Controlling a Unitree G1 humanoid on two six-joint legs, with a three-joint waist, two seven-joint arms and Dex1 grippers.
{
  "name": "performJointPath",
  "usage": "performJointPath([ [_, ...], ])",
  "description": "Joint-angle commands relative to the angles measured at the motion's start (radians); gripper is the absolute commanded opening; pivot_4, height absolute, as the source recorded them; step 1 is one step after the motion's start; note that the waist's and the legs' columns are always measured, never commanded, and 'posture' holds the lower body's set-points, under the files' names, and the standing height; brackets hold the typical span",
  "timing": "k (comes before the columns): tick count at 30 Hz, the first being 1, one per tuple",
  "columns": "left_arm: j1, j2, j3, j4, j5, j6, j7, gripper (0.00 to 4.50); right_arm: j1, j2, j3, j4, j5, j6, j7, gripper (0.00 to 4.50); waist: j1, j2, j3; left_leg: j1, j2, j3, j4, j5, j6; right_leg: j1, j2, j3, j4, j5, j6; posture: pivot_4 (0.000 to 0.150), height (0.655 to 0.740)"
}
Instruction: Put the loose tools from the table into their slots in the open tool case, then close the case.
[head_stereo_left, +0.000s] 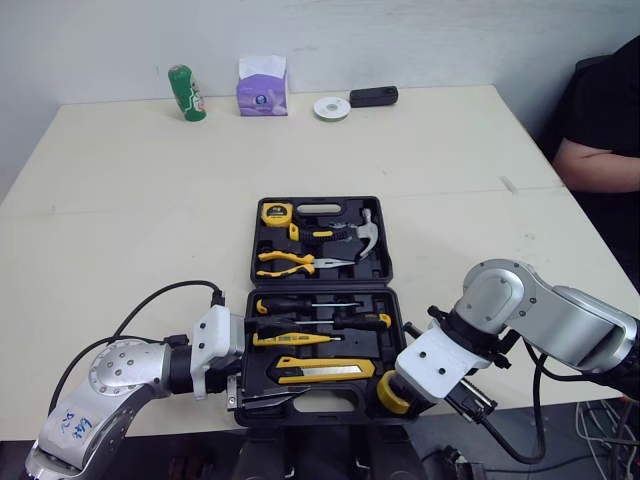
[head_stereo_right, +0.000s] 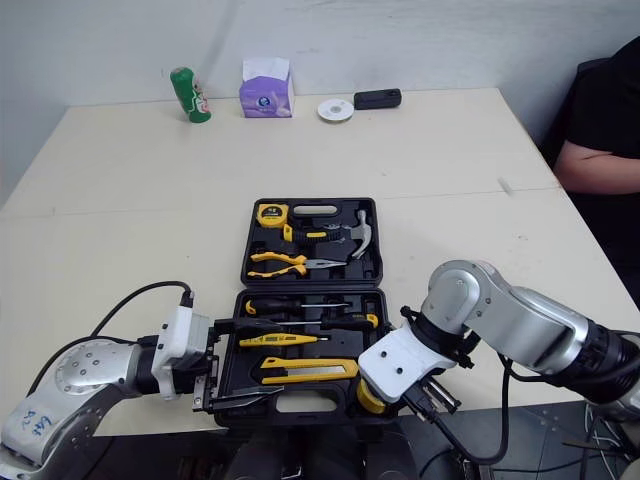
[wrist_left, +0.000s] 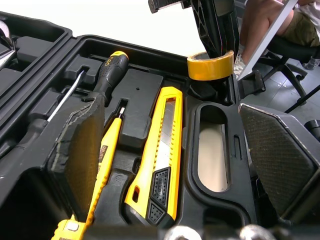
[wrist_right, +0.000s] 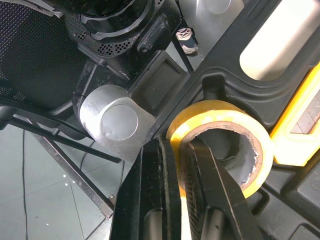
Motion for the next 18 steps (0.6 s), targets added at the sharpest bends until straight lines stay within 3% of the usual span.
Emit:
performJointPath([
  [1, -0.002, 0.003, 0.012, -0.024, 0.001, -0.013, 0.000, 4.50, -0.009, -0.015, 0.007, -0.006, -0.010, -0.017, 0.052, 0.06, 0.000, 0.000, 0.000, 0.000, 0.000, 0.000, 0.000, 0.000, 0.000, 0.000, 0.000, 0.000, 0.000, 0.000, 0.000, 0.150, 0.7400],
  [5, 0.001, 0.005, 0.016, -0.023, 0.001, -0.013, -0.001, 4.50, -0.007, -0.014, -0.004, -0.011, 0.005, -0.005, 0.052, 0.06, 0.000, 0.000, 0.000, 0.000, 0.000, 0.000, 0.000, 0.000, 0.000, 0.000, 0.000, 0.000, 0.000, 0.000, 0.000, 0.150, 0.7400],
  [9, 0.001, 0.005, 0.015, -0.022, 0.002, -0.014, -0.002, 4.50, -0.011, -0.008, -0.035, 0.002, 0.054, -0.030, 0.052, 1.72, 0.000, 0.000, 0.000, 0.000, 0.000, 0.000, 0.000, 0.000, 0.000, 0.000, -0.001, 0.000, 0.000, 0.000, 0.000, 0.150, 0.7400],
  [11, 0.000, 0.005, 0.015, -0.020, 0.003, -0.014, -0.002, 4.50, -0.019, -0.019, -0.044, 0.005, 0.086, -0.033, 0.052, 2.83, 0.000, 0.000, 0.000, 0.000, 0.000, 0.000, 0.000, 0.000, 0.000, 0.000, -0.001, 0.000, 0.000, 0.000, 0.000, 0.150, 0.7400],
  [15, 0.008, 0.012, 0.025, -0.006, 0.007, -0.024, -0.014, 4.50, -0.061, -0.120, -0.033, 0.012, 0.230, -0.087, 0.052, 4.44, 0.000, 0.000, 0.001, 0.000, 0.000, 0.000, 0.000, 0.000, 0.000, 0.000, -0.001, 0.000, 0.000, 0.000, 0.000, 0.150, 0.7400],
  [18, 0.006, 0.012, 0.026, 0.000, 0.009, -0.026, -0.016, 4.50, -0.069, -0.161, -0.044, 0.032, 0.318, -0.101, 0.052, 4.44, 0.000, 0.000, 0.001, 0.000, 0.000, 0.000, 0.000, 0.000, 0.000, 0.000, -0.001, -0.001, -0.001, 0.000, 0.000, 0.150, 0.7400],
])
